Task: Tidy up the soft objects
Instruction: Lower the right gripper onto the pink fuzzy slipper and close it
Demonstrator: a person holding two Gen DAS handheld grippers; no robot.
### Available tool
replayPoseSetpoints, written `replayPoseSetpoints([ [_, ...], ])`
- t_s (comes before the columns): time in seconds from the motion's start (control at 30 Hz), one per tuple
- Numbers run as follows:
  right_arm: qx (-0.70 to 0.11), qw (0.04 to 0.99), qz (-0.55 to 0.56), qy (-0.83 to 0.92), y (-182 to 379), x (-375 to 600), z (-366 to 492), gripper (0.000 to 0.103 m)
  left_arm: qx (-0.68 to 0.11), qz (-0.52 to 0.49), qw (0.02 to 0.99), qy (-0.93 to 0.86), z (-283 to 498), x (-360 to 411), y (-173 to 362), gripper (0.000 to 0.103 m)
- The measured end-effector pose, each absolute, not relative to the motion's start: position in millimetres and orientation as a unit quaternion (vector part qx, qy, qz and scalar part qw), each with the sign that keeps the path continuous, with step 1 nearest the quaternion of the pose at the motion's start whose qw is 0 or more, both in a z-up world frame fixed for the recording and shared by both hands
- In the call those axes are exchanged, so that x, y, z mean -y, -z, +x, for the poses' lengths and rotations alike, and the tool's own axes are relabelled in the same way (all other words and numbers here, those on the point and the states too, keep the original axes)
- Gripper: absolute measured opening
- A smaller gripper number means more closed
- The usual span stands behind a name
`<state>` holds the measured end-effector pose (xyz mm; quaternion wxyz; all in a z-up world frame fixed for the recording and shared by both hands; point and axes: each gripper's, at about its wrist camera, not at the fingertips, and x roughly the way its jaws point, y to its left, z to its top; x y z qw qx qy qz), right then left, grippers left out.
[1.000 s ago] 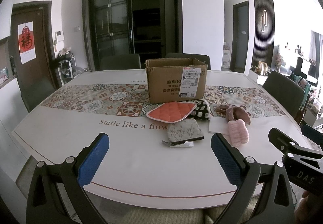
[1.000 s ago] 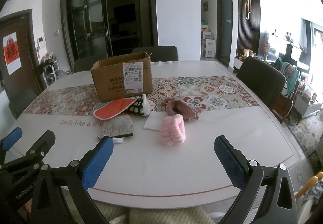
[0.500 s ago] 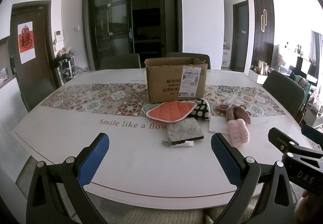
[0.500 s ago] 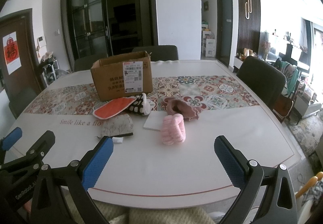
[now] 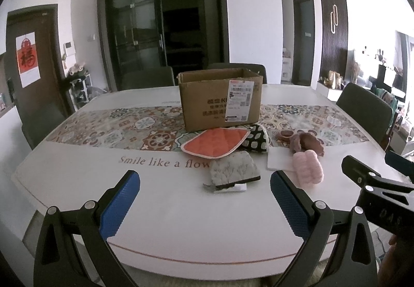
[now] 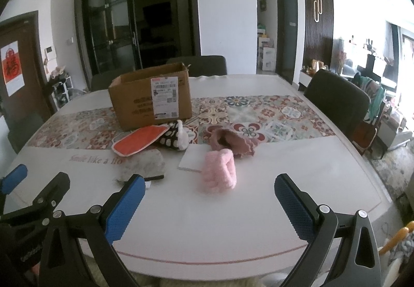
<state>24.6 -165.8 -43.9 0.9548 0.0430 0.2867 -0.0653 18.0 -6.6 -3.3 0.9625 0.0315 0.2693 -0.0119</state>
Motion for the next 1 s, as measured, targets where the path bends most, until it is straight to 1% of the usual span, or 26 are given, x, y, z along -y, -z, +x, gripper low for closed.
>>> replayPoseSetpoints([
  [0.5,-0.317,0.944,0.076,0.048,81,195,82,0.101,-0.286,0.047,0.956,0.037,77,37,37,0.103],
  [1.0,-0.385,0.912,0.133,0.043,140,231,132,0.089,-0.352,0.072,0.932,0.051,128,67,88,0.103],
])
